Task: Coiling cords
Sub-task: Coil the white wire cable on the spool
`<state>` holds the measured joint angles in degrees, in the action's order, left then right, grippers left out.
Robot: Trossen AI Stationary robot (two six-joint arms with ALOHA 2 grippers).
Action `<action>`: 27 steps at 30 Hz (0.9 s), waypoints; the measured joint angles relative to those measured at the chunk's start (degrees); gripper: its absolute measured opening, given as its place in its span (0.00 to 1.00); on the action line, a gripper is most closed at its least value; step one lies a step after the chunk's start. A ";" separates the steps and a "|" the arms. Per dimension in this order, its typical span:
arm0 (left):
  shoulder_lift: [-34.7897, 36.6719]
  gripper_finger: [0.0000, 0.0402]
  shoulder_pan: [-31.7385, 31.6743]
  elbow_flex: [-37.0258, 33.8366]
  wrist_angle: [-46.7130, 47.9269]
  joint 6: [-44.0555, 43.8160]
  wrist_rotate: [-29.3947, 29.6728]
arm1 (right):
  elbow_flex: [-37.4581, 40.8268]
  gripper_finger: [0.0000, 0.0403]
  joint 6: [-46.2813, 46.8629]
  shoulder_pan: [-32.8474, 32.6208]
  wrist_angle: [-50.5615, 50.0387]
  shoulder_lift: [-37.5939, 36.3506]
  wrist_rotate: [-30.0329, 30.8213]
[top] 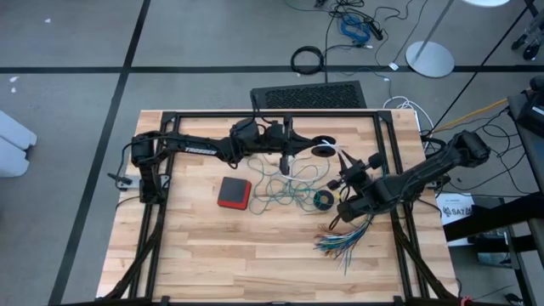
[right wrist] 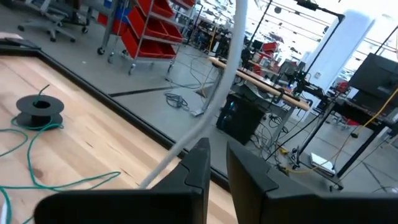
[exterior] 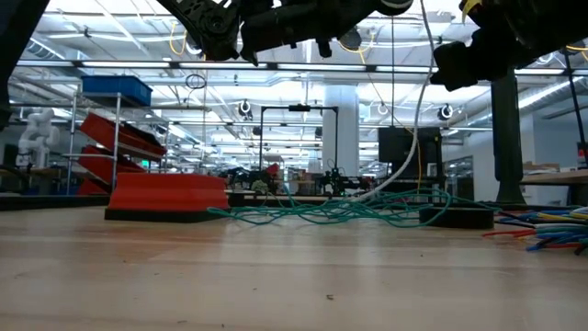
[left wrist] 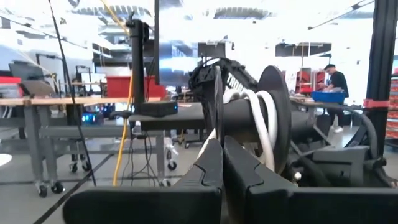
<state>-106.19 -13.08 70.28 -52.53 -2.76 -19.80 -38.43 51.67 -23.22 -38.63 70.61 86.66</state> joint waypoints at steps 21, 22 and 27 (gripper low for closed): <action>0.00 0.00 -0.46 0.00 3.70 2.61 -2.46 | 0.60 0.10 -49.62 -10.97 25.68 0.53 -18.63; 0.00 0.00 -0.46 0.00 4.44 3.34 -2.40 | -0.10 0.10 -51.89 -10.76 25.79 1.06 -19.86; 0.00 0.00 -0.47 0.00 7.10 5.12 -1.11 | -4.84 0.10 -61.18 -9.32 24.38 5.72 -20.95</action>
<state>-106.19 -13.56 70.28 -45.44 2.35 -20.91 -43.27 -9.51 -32.54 -14.25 76.33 65.71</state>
